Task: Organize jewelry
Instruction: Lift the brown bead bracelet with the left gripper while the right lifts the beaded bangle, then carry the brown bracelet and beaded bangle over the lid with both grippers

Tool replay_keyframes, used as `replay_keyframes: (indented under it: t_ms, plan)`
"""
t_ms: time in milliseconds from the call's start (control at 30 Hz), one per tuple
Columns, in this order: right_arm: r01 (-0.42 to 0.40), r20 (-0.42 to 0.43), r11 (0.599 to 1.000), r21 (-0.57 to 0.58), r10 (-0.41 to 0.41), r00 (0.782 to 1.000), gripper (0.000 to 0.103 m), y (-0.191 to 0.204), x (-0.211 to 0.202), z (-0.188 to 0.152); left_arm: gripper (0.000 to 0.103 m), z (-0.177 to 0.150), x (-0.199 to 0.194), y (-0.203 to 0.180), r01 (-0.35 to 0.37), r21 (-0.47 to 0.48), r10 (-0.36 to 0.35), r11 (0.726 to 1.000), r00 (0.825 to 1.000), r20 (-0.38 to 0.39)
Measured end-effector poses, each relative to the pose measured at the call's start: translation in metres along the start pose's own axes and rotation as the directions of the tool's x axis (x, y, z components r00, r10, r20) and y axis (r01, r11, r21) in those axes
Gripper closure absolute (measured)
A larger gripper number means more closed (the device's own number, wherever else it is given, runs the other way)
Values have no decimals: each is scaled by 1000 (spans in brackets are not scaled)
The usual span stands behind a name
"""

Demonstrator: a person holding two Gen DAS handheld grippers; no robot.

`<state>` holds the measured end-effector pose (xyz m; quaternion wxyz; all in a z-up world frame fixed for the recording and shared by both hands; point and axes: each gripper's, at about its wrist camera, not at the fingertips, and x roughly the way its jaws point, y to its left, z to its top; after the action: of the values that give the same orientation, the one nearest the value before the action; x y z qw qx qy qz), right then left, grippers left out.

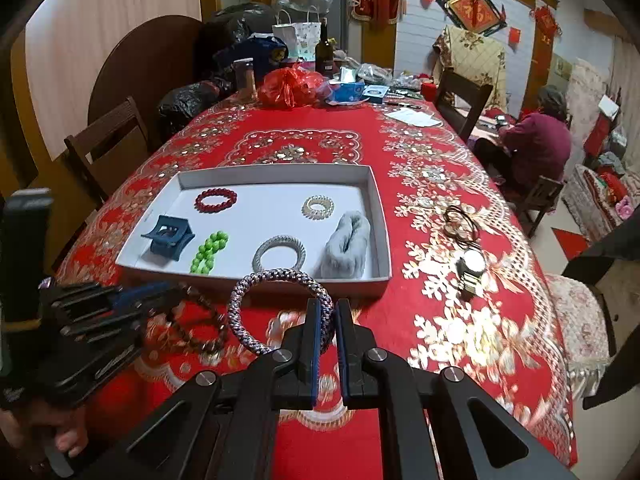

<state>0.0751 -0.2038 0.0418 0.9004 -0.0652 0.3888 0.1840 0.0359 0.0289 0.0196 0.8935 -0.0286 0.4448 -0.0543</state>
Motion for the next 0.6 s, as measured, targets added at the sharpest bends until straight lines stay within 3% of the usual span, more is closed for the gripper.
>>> replay_keyframes:
  t_ms: [233,333,600]
  plan:
    - [-23,37,1000,9,23,999,97,-13,31,17,96,4,3,9,9,-26,-9,1000,1000,-7]
    - [-75,29,996,57,74,997,97,-18,41,16,96,6,3,14,18,-41,-18,999,1000,-7]
    - [-97,43,995,40,95,995,97,-13,50,23,96,13,-6,17,88,-61,-87,994,996,14]
